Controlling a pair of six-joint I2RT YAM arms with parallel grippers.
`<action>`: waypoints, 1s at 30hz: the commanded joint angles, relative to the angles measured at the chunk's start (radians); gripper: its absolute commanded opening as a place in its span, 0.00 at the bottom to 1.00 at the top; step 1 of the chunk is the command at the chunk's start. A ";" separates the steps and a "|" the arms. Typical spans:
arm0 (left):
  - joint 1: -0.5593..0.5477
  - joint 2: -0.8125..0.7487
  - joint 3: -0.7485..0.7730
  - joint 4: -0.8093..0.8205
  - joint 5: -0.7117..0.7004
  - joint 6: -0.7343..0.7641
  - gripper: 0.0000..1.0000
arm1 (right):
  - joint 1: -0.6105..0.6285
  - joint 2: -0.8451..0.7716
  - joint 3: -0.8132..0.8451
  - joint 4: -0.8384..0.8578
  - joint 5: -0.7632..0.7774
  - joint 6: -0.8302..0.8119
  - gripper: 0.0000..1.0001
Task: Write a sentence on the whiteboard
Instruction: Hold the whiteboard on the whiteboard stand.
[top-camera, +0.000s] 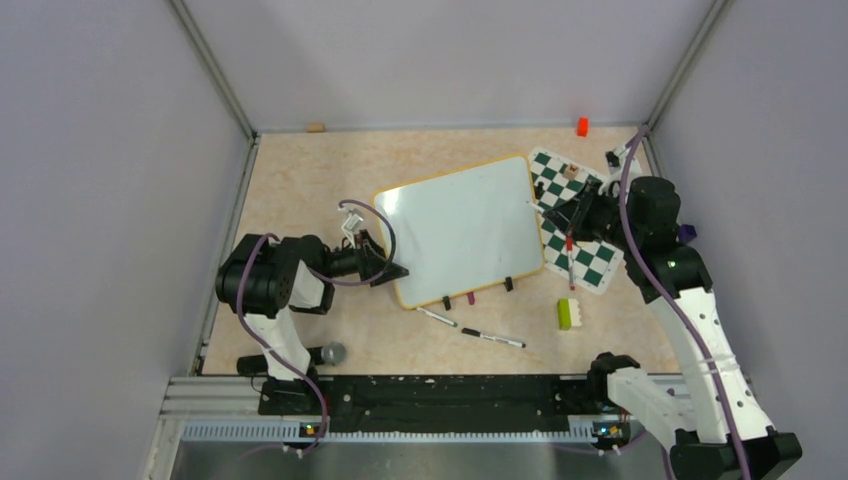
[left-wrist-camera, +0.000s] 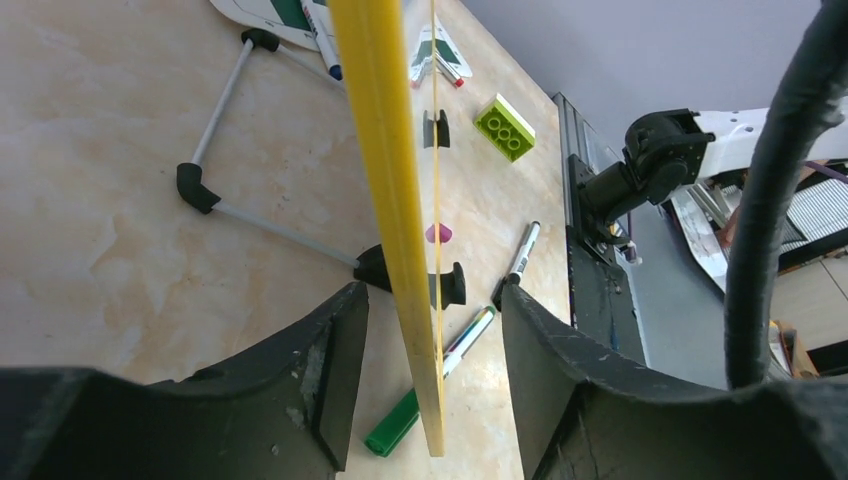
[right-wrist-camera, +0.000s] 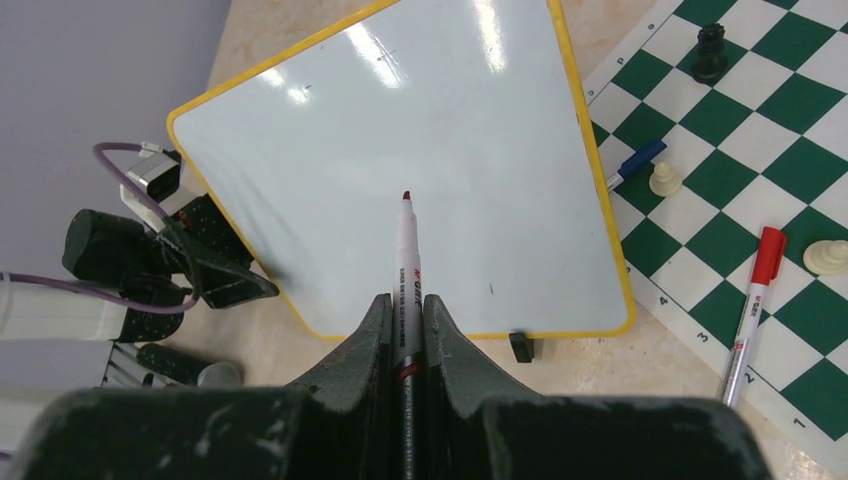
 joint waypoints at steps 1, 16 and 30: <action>0.004 0.016 0.001 0.101 -0.017 0.030 0.53 | 0.017 -0.014 0.015 0.048 0.005 -0.012 0.00; 0.003 0.034 0.006 0.101 -0.011 0.073 0.00 | 0.503 0.281 0.213 0.112 0.379 -0.008 0.00; -0.003 0.044 0.022 0.100 0.001 0.022 0.00 | 0.832 0.707 0.586 0.065 0.780 -0.060 0.00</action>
